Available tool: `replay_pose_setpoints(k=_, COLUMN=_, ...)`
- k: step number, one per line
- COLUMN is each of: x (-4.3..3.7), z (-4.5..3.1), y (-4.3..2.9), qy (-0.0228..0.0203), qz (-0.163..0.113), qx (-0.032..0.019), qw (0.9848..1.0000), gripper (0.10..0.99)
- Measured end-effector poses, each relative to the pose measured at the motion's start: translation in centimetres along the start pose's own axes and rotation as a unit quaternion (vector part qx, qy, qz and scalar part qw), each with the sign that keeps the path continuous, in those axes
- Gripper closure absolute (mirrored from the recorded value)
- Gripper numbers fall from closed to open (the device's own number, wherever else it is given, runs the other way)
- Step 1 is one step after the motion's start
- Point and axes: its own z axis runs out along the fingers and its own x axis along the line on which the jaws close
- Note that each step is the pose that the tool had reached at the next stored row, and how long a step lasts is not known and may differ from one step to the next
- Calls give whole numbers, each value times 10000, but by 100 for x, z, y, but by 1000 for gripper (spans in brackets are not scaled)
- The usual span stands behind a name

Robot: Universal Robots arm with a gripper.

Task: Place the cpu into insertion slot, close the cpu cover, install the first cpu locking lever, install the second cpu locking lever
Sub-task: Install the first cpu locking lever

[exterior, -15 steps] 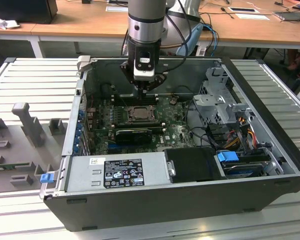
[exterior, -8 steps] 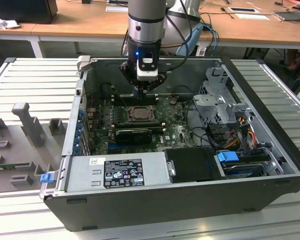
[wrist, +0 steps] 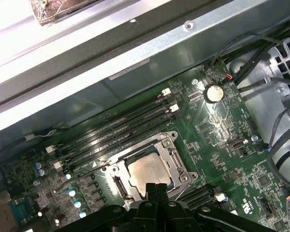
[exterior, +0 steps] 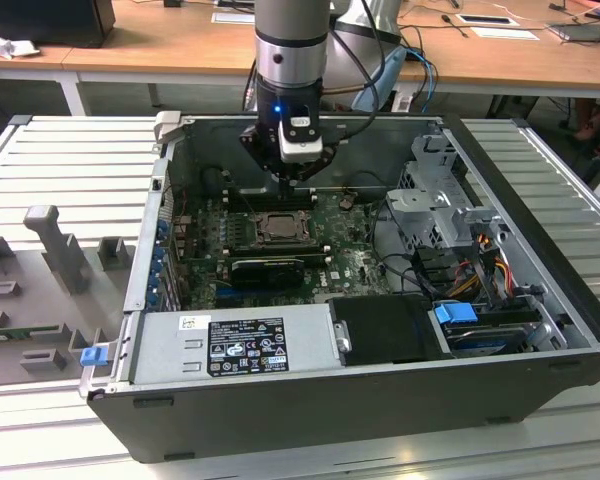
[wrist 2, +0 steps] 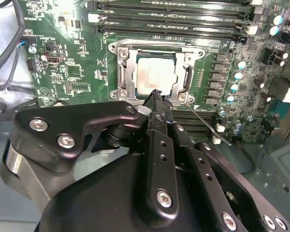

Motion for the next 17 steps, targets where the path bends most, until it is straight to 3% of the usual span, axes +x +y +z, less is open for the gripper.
replay_pose_setpoints(k=7, x=1, z=3, y=-1, qy=5, qz=-368, qx=-8, qw=9993, gripper=980)
replay_pose_setpoints(k=13, x=3, z=6, y=-2, qy=8, qz=-650, qx=-15, qw=9979, gripper=980)
replay_pose_setpoints(k=17, x=57, z=18, y=-30, qy=0, qz=-710, qx=-30, qw=9975, gripper=980)
